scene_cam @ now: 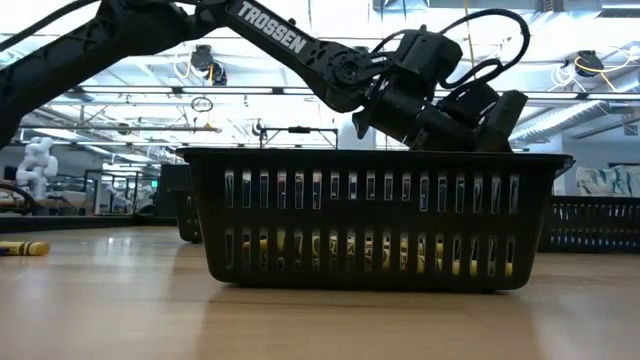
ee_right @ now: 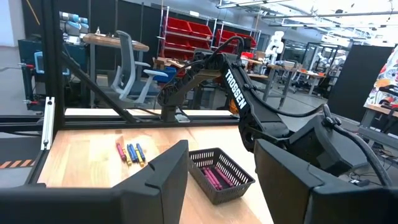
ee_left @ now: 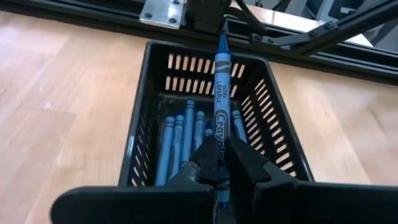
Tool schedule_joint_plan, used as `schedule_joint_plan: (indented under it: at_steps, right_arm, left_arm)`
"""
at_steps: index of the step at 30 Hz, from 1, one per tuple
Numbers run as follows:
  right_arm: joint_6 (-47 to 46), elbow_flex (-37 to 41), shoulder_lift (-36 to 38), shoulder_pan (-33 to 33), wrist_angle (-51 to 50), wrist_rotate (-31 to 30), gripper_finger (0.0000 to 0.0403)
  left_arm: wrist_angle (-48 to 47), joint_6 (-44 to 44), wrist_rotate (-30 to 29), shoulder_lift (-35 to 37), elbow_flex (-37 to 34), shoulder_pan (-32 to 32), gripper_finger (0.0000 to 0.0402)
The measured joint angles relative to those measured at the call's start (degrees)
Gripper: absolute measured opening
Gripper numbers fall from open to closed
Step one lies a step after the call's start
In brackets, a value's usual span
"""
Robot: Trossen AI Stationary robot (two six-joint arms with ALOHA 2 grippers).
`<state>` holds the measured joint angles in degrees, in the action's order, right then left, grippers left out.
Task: Sort crayons
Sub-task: Put the blue crayon into the right black bin
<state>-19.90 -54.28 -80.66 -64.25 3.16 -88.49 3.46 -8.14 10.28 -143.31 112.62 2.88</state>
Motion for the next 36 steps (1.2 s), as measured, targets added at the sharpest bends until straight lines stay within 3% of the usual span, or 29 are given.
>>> schedule_joint_plan:
  at_steps: [31,36]
  right_arm:
    - [0.0,0.0,0.0,0.0,0.0,0.1,0.0169]
    - [0.0,0.0,0.0,0.0,0.0,0.1,0.0169]
  left_arm:
    - [-4.0,2.5,0.0,0.0,0.0,0.1,0.0015]
    - [-4.2,1.1,2.2,0.0,0.0,0.4,0.0029]
